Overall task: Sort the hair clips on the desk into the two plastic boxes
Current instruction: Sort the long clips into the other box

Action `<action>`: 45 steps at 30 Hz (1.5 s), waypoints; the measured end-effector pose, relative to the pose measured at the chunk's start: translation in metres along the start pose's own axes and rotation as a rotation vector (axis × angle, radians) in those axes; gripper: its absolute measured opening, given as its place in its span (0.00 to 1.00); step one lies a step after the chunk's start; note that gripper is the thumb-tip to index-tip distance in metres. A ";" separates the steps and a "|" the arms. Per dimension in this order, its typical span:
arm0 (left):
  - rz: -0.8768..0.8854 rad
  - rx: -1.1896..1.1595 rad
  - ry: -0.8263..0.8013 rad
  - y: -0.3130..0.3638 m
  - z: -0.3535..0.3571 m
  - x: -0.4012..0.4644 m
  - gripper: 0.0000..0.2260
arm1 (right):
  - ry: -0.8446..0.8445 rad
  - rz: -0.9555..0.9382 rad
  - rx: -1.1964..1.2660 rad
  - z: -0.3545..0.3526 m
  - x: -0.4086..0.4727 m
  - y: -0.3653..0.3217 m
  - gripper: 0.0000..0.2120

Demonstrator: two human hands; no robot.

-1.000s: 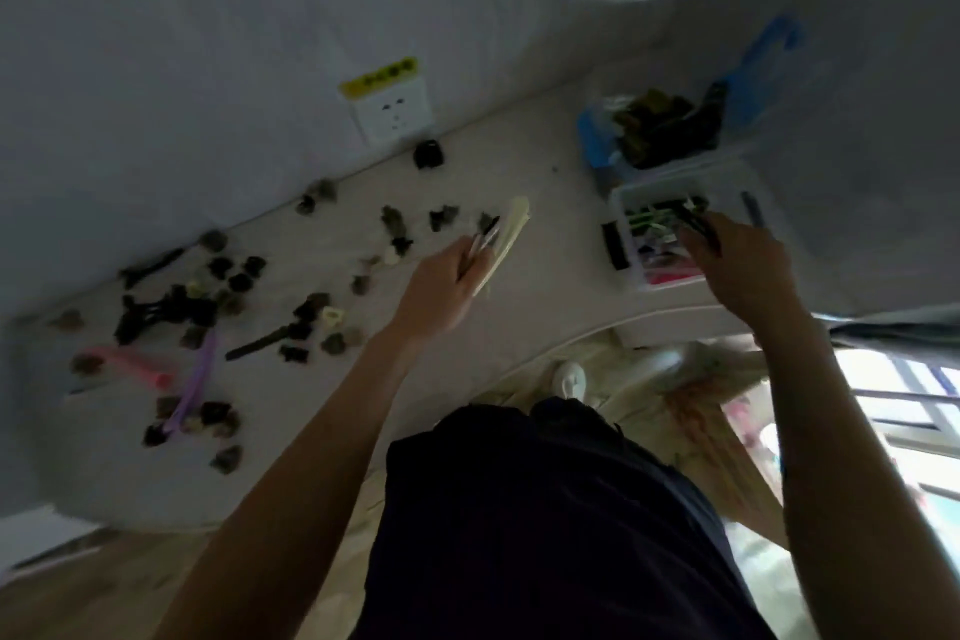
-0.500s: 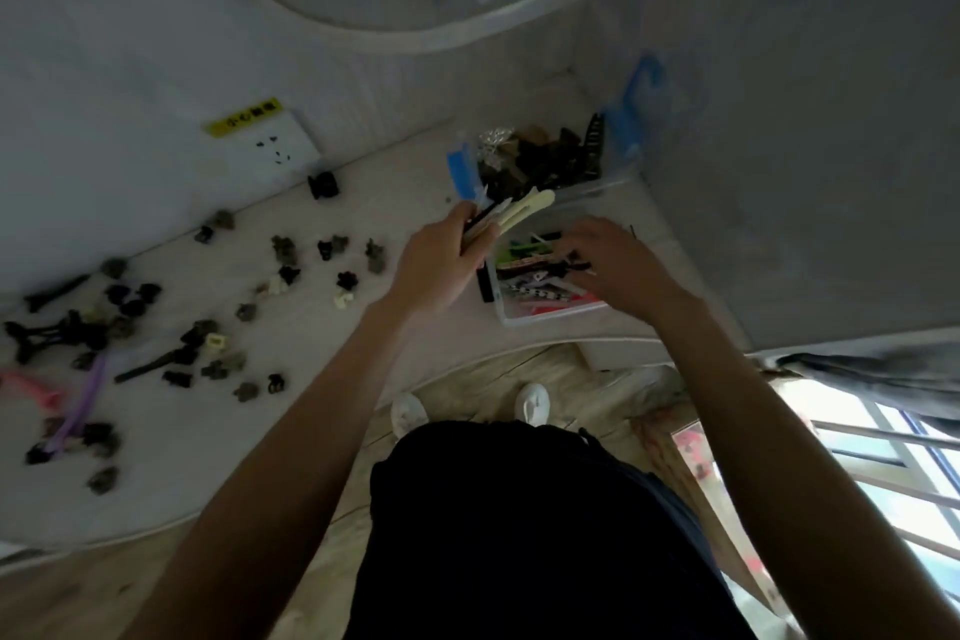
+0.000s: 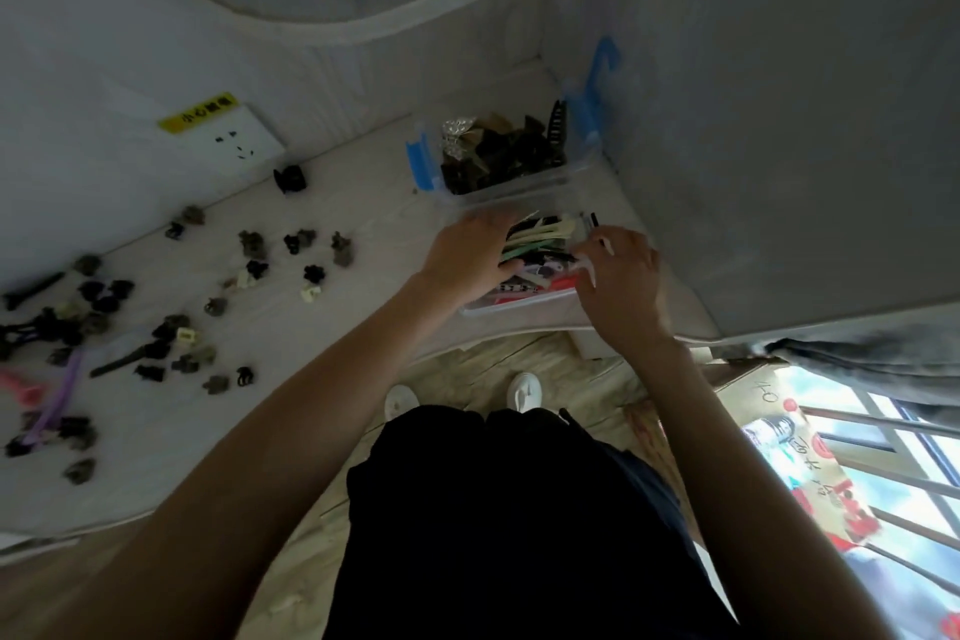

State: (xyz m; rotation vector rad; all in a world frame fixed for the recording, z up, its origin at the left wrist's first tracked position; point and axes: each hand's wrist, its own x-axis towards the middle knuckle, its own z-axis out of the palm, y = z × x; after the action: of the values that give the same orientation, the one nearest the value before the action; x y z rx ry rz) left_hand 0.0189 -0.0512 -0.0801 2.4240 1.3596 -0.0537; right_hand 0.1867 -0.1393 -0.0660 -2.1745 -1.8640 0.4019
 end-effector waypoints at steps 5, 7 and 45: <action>0.105 -0.125 0.404 -0.022 -0.015 -0.041 0.12 | -0.009 -0.106 0.105 0.005 0.001 -0.037 0.14; 0.034 -0.223 0.607 -0.042 -0.020 -0.069 0.08 | -0.015 -0.192 0.190 0.008 0.001 -0.059 0.15; -0.594 -0.443 0.504 -0.356 -0.001 -0.309 0.09 | -0.396 -0.730 -0.074 0.200 -0.009 -0.416 0.16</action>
State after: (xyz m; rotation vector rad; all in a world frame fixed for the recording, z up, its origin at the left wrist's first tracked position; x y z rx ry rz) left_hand -0.4430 -0.1359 -0.1189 1.6597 2.0097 0.6719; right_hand -0.2705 -0.0831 -0.1016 -1.3506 -2.7359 0.6313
